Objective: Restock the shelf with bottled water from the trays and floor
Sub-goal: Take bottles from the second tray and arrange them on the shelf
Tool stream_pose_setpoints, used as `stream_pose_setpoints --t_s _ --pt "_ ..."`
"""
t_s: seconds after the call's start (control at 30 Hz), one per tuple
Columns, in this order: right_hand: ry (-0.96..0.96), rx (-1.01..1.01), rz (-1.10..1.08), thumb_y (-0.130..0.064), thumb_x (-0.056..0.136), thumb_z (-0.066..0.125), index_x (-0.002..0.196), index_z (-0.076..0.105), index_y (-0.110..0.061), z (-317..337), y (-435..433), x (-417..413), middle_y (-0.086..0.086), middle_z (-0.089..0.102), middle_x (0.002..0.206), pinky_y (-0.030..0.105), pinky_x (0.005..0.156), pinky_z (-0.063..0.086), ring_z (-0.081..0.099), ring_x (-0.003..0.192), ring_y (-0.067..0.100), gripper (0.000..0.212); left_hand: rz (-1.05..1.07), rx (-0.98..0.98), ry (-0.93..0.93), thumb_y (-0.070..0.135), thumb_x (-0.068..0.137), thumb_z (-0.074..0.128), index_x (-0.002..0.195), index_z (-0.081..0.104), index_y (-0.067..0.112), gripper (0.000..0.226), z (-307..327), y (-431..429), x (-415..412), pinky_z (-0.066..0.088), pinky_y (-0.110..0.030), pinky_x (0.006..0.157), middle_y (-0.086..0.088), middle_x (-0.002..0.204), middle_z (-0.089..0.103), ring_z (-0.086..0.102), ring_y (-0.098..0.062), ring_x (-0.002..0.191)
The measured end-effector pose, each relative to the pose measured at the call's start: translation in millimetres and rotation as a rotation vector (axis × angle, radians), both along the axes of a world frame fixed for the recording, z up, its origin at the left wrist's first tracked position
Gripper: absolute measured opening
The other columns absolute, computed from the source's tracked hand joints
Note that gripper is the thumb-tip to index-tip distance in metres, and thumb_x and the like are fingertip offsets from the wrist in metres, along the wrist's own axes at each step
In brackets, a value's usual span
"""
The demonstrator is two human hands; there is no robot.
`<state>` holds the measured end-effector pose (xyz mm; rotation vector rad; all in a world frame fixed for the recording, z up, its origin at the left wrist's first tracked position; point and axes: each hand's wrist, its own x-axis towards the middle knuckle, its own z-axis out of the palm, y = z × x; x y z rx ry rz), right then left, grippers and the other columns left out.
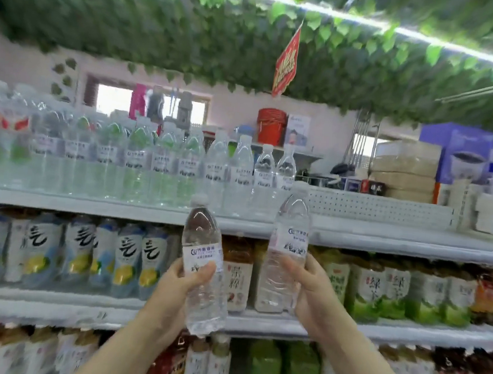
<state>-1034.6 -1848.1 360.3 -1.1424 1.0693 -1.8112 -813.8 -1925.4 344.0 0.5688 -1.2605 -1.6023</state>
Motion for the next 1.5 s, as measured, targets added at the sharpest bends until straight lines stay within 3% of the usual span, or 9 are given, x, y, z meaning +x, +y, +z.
stream_pose_setpoints --t_s 0.1,0.2,0.33,0.4,0.5,0.63,0.77,0.97,1.5 --pt "0.020 -0.083 -0.010 -0.019 0.067 0.088 0.135 0.055 -0.010 54 -29 -23 0.012 0.071 0.123 0.052 0.102 0.049 0.068 0.113 0.031 0.076 0.003 -0.041 0.015 0.019 0.075 0.079 0.124 0.060 0.012 0.053 25 -14 -14 0.057 -0.045 0.078 -0.011 0.107 0.075 0.073 -0.029 0.096" --pt "0.113 -0.143 -0.083 -0.015 0.074 0.085 0.125 0.062 -0.014 97 -65 -49 0.002 0.073 0.114 0.034 0.098 0.043 0.067 0.109 0.016 0.055 -0.004 -0.047 0.043 0.021 0.067 0.083 0.126 0.059 0.011 0.064 45 -31 -30 0.053 -0.059 0.092 -0.016 0.109 0.074 0.070 -0.038 0.102" --pt "0.219 -0.111 -0.117 -0.027 0.070 0.090 0.128 0.063 -0.022 131 -116 -80 -0.002 0.075 0.113 0.045 0.101 0.045 0.067 0.112 0.021 0.064 0.054 -0.119 0.045 0.022 0.071 0.082 0.128 0.057 0.012 0.063 65 -51 -50 0.054 -0.050 0.089 -0.011 0.109 0.075 0.073 -0.030 0.096" --pt "0.236 -0.103 -0.124 -0.020 0.075 0.088 0.124 0.063 -0.021 138 -136 -84 -0.002 0.075 0.107 0.040 0.091 0.047 0.066 0.106 0.019 0.055 0.087 -0.147 0.041 0.025 0.070 0.084 0.132 0.054 0.013 0.070 73 -58 -57 0.050 -0.050 0.095 -0.009 0.112 0.074 0.072 -0.030 0.100" --pt "0.295 -0.084 -0.131 -0.016 0.078 0.088 0.119 0.060 -0.021 135 -171 -93 -0.001 0.072 0.109 0.037 0.092 0.047 0.066 0.101 0.015 0.050 0.117 -0.167 0.075 0.023 0.073 0.083 0.126 0.058 0.014 0.059 80 -68 -65 0.050 -0.056 0.098 -0.009 0.109 0.075 0.072 -0.033 0.101" --pt "0.387 -0.025 -0.182 -0.033 0.064 0.097 0.133 0.057 -0.022 125 -211 -103 0.001 0.069 0.125 0.046 0.105 0.048 0.064 0.114 0.022 0.080 0.169 -0.202 0.083 0.022 0.069 0.083 0.111 0.062 0.017 0.046 86 -77 -72 0.043 -0.054 0.107 -0.006 0.101 0.077 0.068 -0.031 0.106" --pt "0.411 0.014 -0.194 -0.033 0.066 0.096 0.136 0.057 -0.020 121 -227 -108 0.001 0.067 0.127 0.048 0.108 0.046 0.062 0.117 0.024 0.081 0.187 -0.211 0.074 0.022 0.068 0.084 0.111 0.063 0.017 0.047 90 -85 -76 0.041 -0.054 0.109 -0.005 0.104 0.077 0.068 -0.029 0.109" --pt "0.484 0.068 -0.236 -0.043 0.064 0.094 0.141 0.057 -0.019 121 -240 -106 0.000 0.066 0.130 0.046 0.109 0.046 0.060 0.121 0.024 0.088 0.196 -0.239 0.035 0.022 0.068 0.082 0.117 0.064 0.013 0.053 96 -96 -79 0.051 -0.047 0.097 -0.006 0.103 0.077 0.073 -0.024 0.098" --pt "0.685 0.183 -0.521 -0.048 0.071 0.090 0.110 0.064 -0.014 107 -247 -104 0.001 0.068 0.106 0.038 0.089 0.054 0.064 0.098 0.021 0.058 0.138 -0.217 -0.007 0.027 0.064 0.084 0.119 0.063 0.013 0.060 87 -116 -78 0.043 -0.055 0.107 -0.009 0.109 0.075 0.069 -0.031 0.107"
